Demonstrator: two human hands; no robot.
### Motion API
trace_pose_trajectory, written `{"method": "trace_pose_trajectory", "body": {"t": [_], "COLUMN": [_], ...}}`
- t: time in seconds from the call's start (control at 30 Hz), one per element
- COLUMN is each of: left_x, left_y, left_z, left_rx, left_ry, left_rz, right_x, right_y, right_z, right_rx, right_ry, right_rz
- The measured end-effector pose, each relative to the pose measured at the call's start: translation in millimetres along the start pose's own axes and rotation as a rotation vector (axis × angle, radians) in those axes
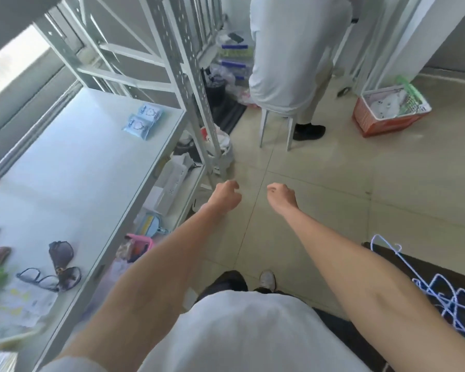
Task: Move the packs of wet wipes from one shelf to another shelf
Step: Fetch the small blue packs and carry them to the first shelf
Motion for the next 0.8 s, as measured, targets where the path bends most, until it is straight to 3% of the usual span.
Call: {"method": "trace_pose_trajectory", "body": {"t": [0.4, 0.6, 0.7, 0.8], "left_x": [144, 183, 177, 157], "left_y": [116, 189, 224, 253], "left_z": [-76, -92, -113, -151], "left_rx": [-0.21, -0.276, -0.271, -0.248], "left_ry": [0.173, 0.263, 0.368, 0.596], "left_rz": [0.298, 0.481, 0.643, 0.85], "right_x": [129, 157, 154, 141], "right_y": [-44, -70, -96, -127], "right_z": [-197, -305, -358, -410], "right_rx": [-0.161, -0.254, -0.319, -0.364], "right_ry": [0.186, 0.401, 0.527, 0.703], "right_rz": [-0.172, -0.235, -0.322, -0.407]}}
Point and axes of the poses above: each hand's wrist, its own x-axis towards the middle knuckle, its own y-axis out of the back of the hand, z = x × y, the point moved 6 cm from there along x, towards the middle knuckle, and after that the axes turned 14 degrees about -y, right-handed, at the moved point
